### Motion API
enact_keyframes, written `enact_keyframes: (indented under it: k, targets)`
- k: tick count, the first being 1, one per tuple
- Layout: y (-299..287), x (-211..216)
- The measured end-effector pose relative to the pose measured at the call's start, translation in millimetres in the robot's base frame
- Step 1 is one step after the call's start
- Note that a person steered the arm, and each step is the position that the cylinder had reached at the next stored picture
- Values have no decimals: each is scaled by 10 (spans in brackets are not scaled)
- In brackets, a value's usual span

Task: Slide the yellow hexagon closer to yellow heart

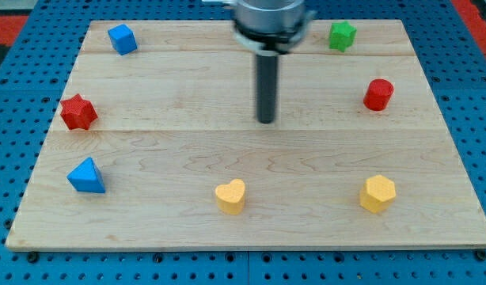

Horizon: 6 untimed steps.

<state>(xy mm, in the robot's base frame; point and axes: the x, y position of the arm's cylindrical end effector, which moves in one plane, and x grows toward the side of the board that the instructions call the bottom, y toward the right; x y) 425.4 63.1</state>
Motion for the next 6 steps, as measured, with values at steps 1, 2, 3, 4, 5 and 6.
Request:
enact_keyframes:
  k: [1, 2, 3, 4, 5, 6]
  targets:
    - [270, 189]
    - [1228, 345]
    - [1557, 832]
    - [1537, 1183]
    - [1516, 1183]
    - [1224, 1284]
